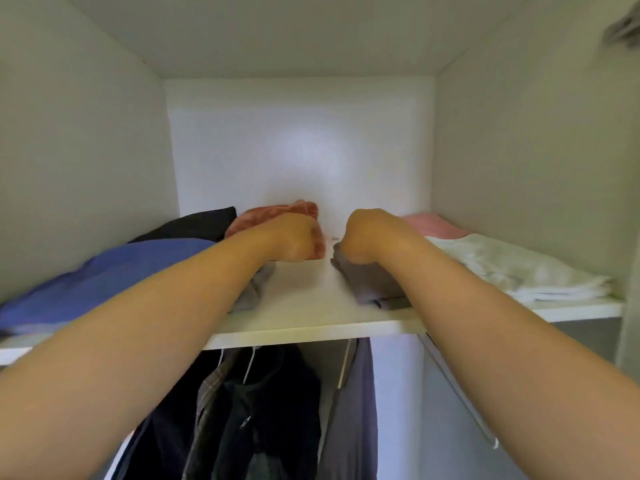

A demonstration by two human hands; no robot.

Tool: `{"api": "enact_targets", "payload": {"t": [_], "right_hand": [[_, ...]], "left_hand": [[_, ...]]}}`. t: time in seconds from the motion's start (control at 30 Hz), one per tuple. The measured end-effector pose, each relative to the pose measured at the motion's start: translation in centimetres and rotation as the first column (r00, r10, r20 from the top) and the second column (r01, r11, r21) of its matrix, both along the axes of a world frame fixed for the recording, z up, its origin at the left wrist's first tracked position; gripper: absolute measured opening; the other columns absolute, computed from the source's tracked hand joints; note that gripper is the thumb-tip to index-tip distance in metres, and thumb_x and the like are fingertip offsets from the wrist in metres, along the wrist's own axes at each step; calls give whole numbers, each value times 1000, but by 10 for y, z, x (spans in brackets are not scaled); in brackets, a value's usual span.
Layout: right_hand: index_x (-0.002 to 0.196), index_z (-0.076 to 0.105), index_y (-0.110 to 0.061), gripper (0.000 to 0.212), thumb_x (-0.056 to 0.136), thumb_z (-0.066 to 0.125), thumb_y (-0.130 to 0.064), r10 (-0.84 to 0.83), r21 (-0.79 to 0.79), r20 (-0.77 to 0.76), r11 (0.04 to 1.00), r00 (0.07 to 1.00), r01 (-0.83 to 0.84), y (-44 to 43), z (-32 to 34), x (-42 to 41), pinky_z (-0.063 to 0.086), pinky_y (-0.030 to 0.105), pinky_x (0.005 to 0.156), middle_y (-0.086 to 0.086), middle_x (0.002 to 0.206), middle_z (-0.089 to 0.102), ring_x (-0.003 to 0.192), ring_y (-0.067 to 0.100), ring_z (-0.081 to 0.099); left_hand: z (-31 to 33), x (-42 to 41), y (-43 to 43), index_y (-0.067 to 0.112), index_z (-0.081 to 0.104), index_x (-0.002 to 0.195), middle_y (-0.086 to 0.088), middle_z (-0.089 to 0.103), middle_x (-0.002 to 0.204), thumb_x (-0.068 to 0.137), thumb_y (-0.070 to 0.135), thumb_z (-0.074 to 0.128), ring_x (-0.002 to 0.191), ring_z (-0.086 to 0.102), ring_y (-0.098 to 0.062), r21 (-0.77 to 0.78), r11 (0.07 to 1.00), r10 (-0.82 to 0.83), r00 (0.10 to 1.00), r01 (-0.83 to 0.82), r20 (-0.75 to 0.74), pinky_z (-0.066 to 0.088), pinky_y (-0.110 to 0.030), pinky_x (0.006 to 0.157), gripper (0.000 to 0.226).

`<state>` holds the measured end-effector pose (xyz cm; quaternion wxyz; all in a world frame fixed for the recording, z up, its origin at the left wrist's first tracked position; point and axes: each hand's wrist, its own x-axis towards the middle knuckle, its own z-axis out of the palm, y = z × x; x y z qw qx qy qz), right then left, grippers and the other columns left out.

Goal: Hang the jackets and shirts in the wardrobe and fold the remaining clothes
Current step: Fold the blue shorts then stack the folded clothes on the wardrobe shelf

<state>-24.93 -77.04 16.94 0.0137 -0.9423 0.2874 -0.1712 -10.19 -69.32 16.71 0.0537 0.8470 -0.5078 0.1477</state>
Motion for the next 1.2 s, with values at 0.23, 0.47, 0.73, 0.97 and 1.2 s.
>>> {"api": "enact_targets", "payload": {"t": [0.23,0.47,0.73,0.97,1.2], "right_hand": [[131,60,-12,44,106,42,-43,-27,-16,-219,1000,975,24,-31,-50,-39,43,40,101,11,128,65,117,30,58],[134,45,-21,88,78,46,-88,143,-14,-319,988,937,-156,-3,-58,-77,47,41,92,3,129,58,116,27,56],[133,54,-39,64,87,46,6,173,-186,-412,945,895,-268,1,-33,-116,52,41,78,-4,103,66,92,24,60],[111,64,-41,43,86,51,-9,-10,-366,-209,928,978,-69,-21,0,-158,35,27,54,-14,82,59,76,12,53],[128,61,-49,62,86,46,-5,-141,-339,-104,935,985,98,-85,9,-176,37,29,58,-8,98,63,80,17,50]], "left_hand": [[-14,-14,-101,11,54,144,-12,50,152,109,41,37,135,49,-30,-46,998,-42,968,32,-247,39,-36,108,50],[-24,26,-113,12,72,116,-8,73,116,83,60,74,101,71,-26,41,999,46,775,-26,-631,57,-40,94,58],[-14,37,-94,3,81,93,-21,76,105,60,30,87,95,72,-37,-15,1000,-11,341,-9,-940,54,-53,99,43],[47,-14,-129,11,71,115,-8,78,104,70,37,84,79,77,-21,-385,917,-398,271,103,-877,59,-33,69,54],[68,-59,-215,4,69,118,-13,75,109,80,43,85,97,73,-30,-437,883,-457,531,172,-714,60,-41,87,56]]}}
